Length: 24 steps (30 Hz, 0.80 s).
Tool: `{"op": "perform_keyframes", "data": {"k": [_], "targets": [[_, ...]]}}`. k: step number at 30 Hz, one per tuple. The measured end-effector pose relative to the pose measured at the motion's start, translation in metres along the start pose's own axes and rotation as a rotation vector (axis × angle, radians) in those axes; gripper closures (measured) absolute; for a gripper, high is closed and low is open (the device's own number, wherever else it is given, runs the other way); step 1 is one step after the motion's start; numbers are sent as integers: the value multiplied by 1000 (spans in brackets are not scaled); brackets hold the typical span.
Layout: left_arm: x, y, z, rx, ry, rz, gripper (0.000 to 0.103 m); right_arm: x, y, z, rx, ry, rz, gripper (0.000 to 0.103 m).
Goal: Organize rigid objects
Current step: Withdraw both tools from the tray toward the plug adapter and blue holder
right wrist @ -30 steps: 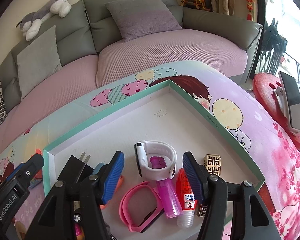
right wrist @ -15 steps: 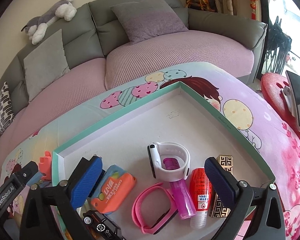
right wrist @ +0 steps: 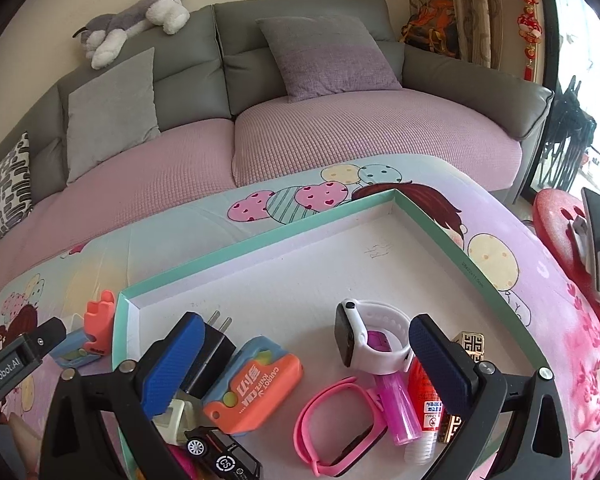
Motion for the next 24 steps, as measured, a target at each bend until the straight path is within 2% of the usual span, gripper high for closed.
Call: {"op": "perform_keyframes", "data": {"k": [3,6,13,14,15,20,24], "targets": [[4,9,-1,11,-17,-12,14,2,2,-1,7,-20,1,0],[10,21,-3,46,-48,-8,14,2,7,-1,-1,-34,-35,0],[26,48,-6,95,-152,-19,13,-8,25,6,17,39,-86,0],[28,51,-6,101,-159,-19,11,-9,28,6,26,41,-87,0],[29,55,-6,107,-164,-18,0,-9,30,7,36,38,-91,0],[36,77,-6,138,-194,-28,0,-9,46,9,75,26,-100,0],[37,96,-4,169,-195,-34,0,-1,67,9,115,-18,-150,0]]}}
Point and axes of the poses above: each gripper's, at about its wrist camera, not at the fingertips, and x roughly against the way its jaws point, y to its left, z to its underside, the point moved 7 cm from there along -x, roughly the way its jaws point, and after that the axes turned 15 degrees about y, right-handed, at the moved point
